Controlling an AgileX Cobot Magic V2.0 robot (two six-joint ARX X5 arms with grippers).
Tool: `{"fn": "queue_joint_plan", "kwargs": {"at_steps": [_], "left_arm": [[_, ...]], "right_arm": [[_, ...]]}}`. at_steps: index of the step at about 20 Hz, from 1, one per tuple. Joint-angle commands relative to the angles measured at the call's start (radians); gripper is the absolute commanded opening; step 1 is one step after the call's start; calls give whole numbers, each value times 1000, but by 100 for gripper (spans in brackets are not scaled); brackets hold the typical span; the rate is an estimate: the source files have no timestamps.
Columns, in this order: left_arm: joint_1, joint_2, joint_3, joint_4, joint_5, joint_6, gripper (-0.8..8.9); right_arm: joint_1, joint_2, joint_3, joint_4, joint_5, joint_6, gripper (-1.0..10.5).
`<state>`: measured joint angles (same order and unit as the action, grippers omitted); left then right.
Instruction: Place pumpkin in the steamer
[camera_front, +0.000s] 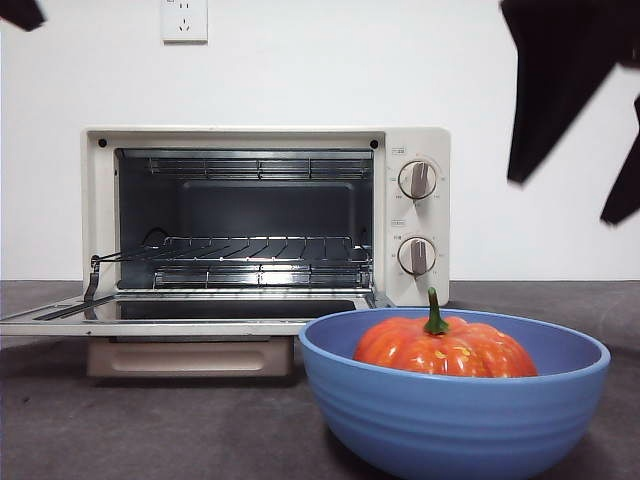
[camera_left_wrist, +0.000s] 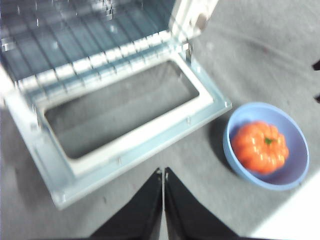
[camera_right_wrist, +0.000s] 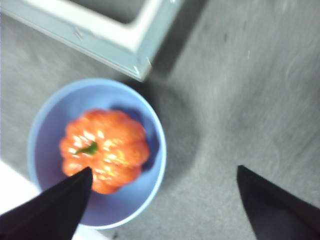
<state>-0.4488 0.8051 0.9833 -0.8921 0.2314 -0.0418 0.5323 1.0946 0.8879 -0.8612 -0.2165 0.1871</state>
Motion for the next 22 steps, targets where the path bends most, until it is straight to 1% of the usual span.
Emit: {"fn": "queue_joint_plan", "kwargs": {"at_steps": [1,3,5,7,13,14,22], "left_arm": [[-3,-31,0,-8,-3,-20,15],[-3,-55,0,-31,-3,-20,15],[-3,-63,0,-36,-3,-21,15],[-3,-67,0,-35,-3,-27,15],[-3,-67,0,-35,-3,-27,15],[-3,-67,0,-35,-3,-27,15],[-3,-67,0,-29,-3,-28,15]], "right_arm": [[14,29,-24,50,-4,-2,385],[21,35,-58,85,-4,20,337],[29,39,-79,101,-3,30,322],[45,42,-105,130,-3,56,316],[87,42,-201,242,14,127,235],[87,42,-212,249,15,129,208],[87,42,-278,339,15,176,161]]}}
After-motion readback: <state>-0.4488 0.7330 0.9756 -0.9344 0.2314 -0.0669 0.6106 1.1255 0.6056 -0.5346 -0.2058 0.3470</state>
